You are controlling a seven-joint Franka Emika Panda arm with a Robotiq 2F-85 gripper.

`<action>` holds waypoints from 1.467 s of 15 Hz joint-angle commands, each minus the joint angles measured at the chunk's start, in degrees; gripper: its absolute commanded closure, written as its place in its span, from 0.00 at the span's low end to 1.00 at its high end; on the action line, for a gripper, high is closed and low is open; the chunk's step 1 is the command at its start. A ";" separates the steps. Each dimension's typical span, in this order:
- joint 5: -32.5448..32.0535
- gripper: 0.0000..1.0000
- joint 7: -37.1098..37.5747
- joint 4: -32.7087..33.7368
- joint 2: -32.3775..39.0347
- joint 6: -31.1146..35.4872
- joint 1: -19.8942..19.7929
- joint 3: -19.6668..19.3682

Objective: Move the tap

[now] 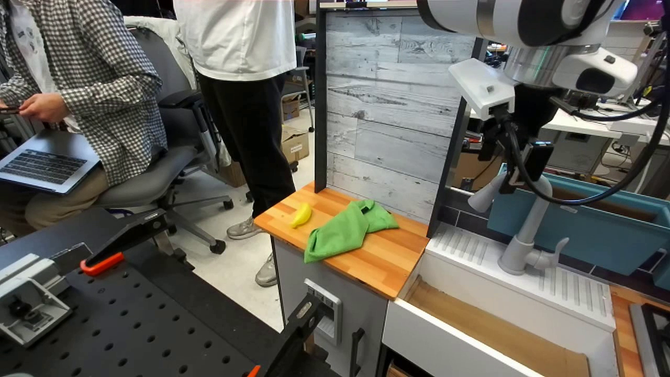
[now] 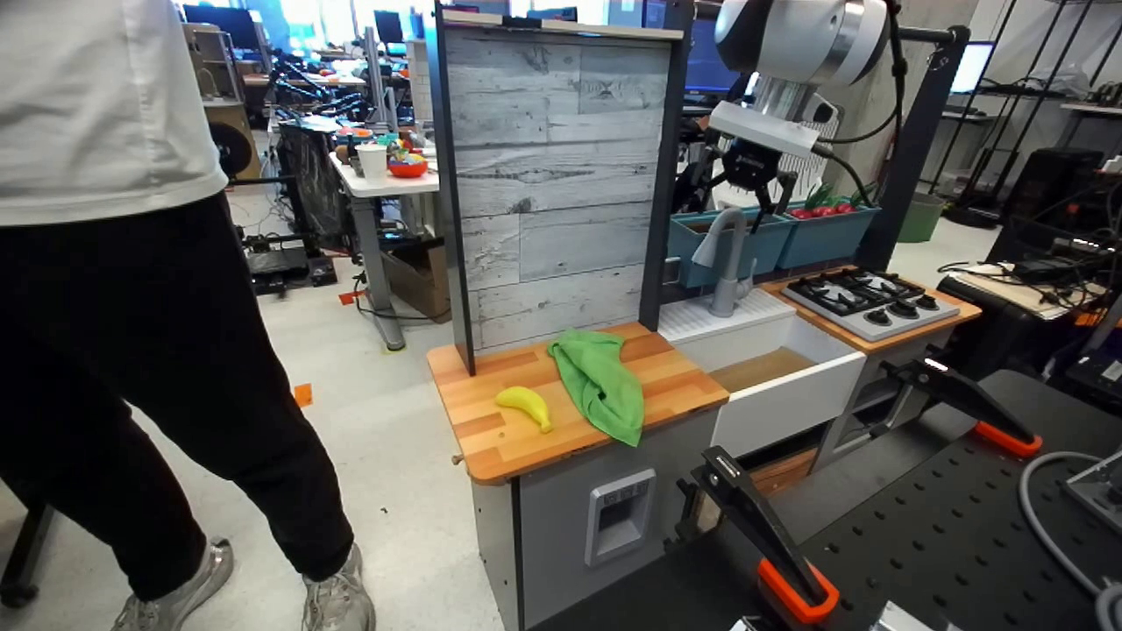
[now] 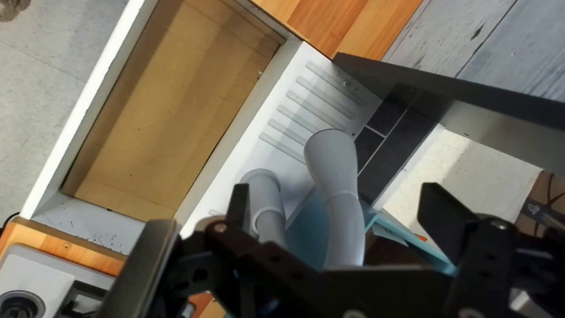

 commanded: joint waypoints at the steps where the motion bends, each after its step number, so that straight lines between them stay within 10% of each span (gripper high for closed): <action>1: -1.26 0.29 2.59 5.78 3.43 -2.73 1.92 -1.82; 7: -1.19 0.75 3.07 9.30 5.66 -4.74 1.86 -2.19; 9: -1.06 0.38 3.32 10.37 6.17 -5.69 1.48 -2.37; 16: -0.69 0.00 5.95 13.67 7.41 -7.44 0.59 -3.02; 17: -0.97 0.40 7.56 14.51 8.01 -7.10 0.89 -3.59; 19: -1.57 0.36 10.05 15.91 9.05 -6.79 1.26 -4.35; 22: -2.46 0.62 12.57 17.73 10.36 -7.23 1.30 -4.78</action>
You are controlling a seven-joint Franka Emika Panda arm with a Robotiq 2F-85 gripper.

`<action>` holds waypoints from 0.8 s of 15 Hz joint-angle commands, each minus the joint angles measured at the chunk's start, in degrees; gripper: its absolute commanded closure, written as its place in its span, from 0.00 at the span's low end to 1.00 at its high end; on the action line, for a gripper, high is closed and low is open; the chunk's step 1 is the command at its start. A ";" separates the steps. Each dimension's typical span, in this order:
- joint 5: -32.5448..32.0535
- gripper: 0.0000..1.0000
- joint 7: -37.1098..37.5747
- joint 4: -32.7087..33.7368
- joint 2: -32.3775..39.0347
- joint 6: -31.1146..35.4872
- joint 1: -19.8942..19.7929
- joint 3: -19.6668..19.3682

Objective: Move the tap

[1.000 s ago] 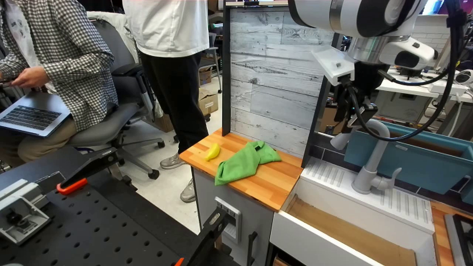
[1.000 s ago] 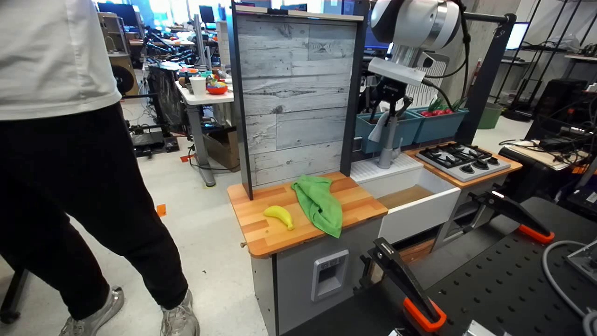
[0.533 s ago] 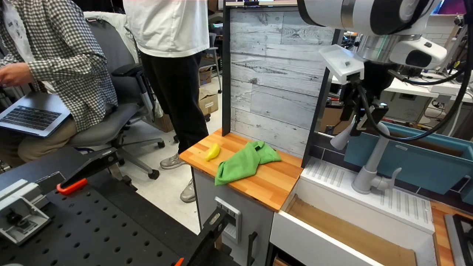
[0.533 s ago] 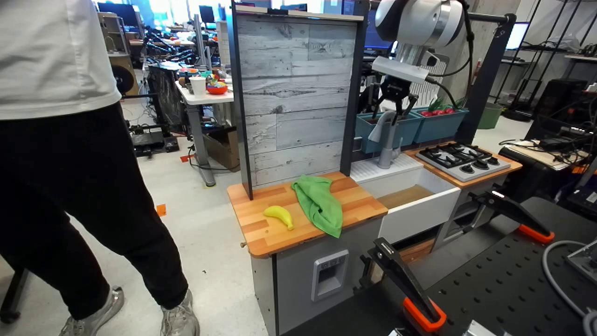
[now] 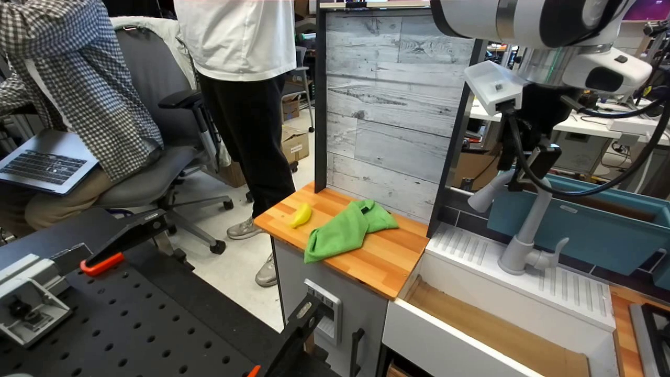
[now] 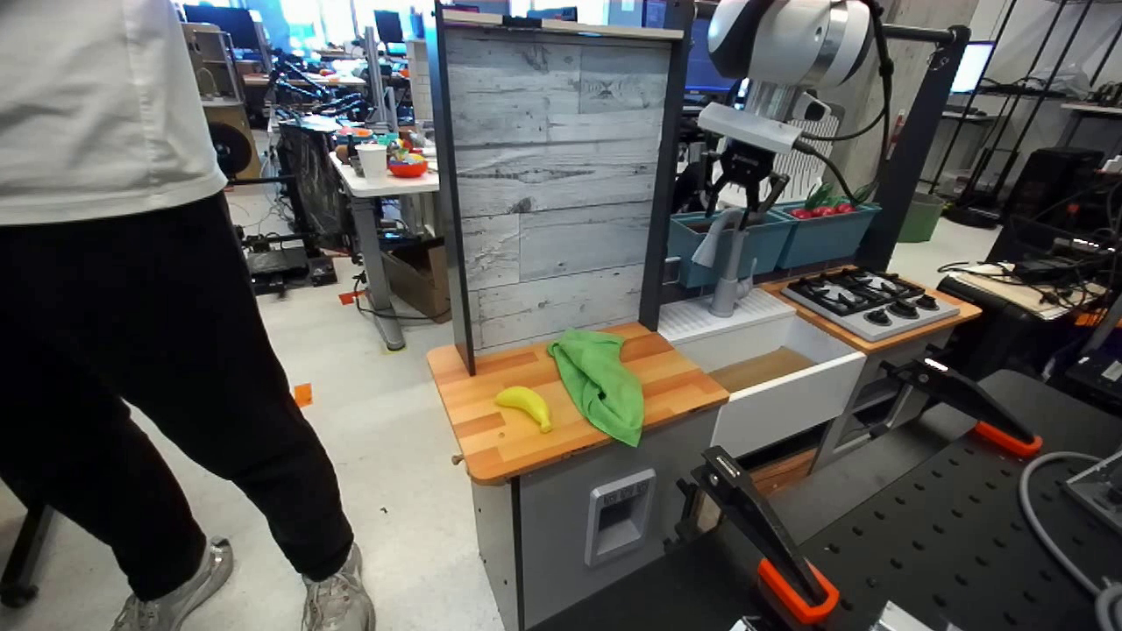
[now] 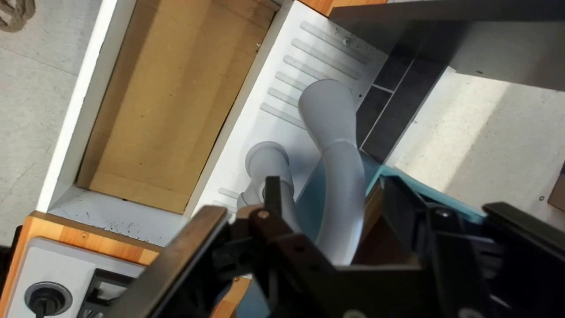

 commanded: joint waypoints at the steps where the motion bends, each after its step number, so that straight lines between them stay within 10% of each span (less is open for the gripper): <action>1: -2.23 0.68 4.07 5.19 3.31 -1.64 0.38 -1.12; 5: -4.21 0.98 2.11 4.71 3.25 -2.00 0.38 -0.43; 12: -5.73 0.94 -10.68 2.11 1.83 -0.37 -0.80 0.42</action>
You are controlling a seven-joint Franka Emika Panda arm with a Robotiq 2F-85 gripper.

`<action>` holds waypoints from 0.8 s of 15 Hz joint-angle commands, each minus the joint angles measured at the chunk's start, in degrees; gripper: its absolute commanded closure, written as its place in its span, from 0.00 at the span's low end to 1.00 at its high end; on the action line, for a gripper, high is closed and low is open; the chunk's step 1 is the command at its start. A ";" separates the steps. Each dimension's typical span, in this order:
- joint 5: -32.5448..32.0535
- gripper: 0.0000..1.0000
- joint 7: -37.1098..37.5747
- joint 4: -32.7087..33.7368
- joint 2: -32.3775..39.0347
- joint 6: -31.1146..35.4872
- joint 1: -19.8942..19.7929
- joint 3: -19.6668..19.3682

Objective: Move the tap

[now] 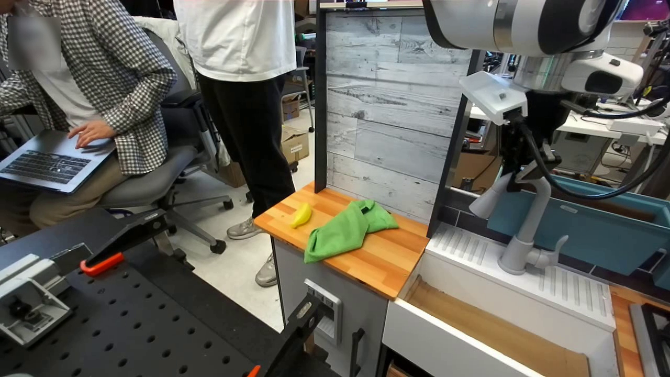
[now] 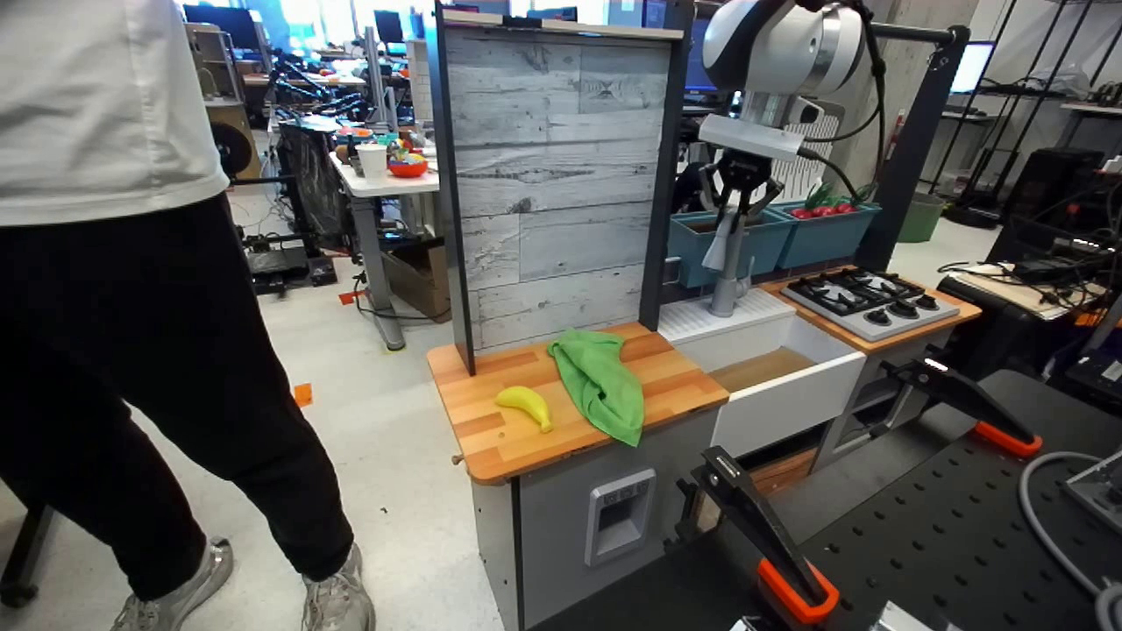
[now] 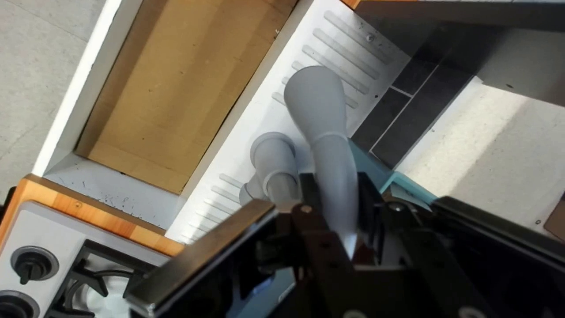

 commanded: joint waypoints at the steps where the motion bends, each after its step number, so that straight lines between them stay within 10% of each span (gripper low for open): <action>1: -1.99 0.94 -8.72 -0.10 -0.06 -0.12 -1.24 0.46; 12: -4.31 0.94 -33.38 2.48 1.17 -2.91 -6.73 1.90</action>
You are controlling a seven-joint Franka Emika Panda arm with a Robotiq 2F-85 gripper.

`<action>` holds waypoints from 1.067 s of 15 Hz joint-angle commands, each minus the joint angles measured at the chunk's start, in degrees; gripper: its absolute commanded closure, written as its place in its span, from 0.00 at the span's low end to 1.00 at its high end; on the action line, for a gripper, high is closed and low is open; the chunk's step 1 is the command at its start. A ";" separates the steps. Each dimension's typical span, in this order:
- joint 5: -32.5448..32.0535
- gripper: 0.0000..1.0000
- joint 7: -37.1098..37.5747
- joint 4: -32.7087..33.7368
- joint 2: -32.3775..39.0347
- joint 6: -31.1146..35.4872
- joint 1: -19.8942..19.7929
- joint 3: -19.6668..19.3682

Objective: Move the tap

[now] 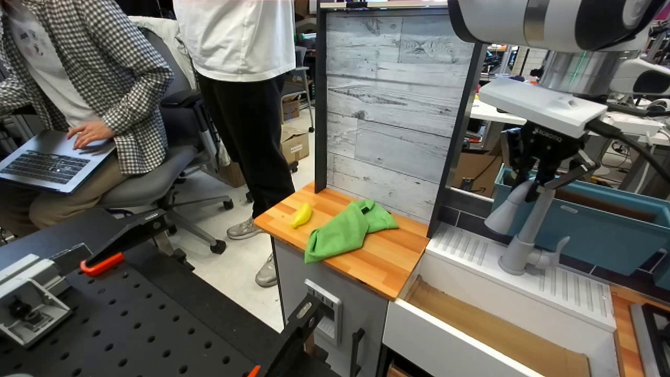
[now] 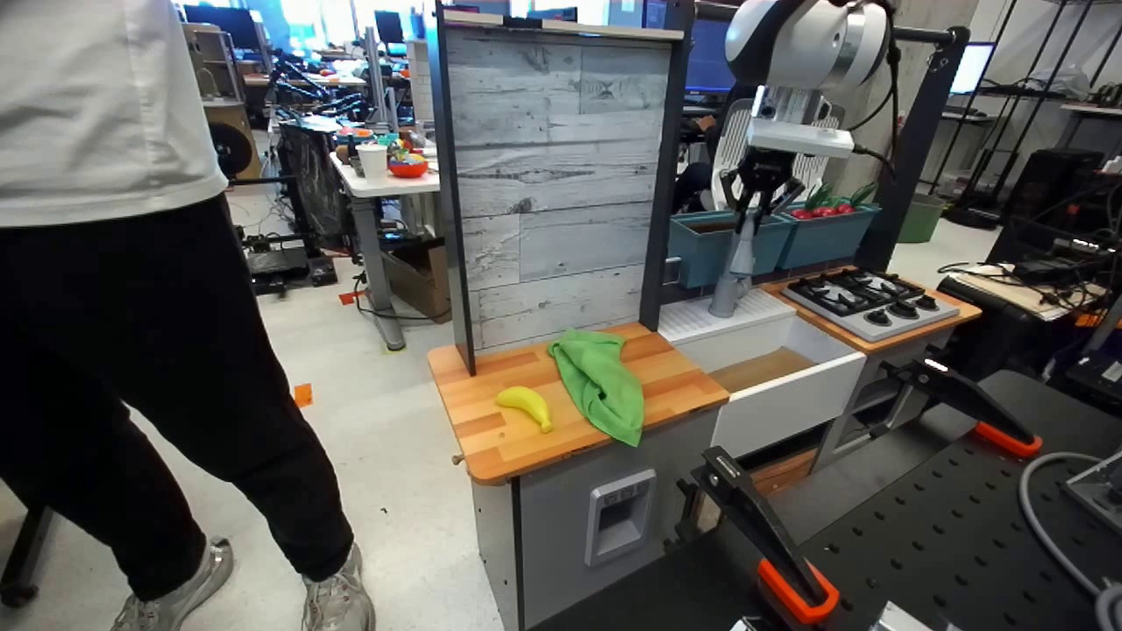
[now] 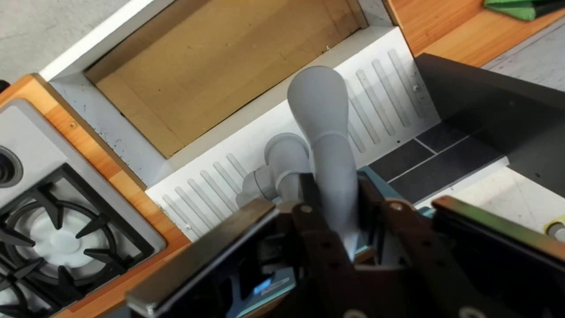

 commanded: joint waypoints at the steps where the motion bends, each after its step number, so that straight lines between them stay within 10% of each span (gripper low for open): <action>1: -4.46 0.94 -9.64 3.36 2.31 0.43 -4.29 0.69; 5: -4.64 0.94 -15.01 3.69 2.40 0.25 -5.66 2.27; 6: -4.61 0.51 -15.90 3.68 2.37 0.19 -5.85 2.50; 16: -2.74 0.00 -22.73 0.36 1.21 4.07 -4.59 0.95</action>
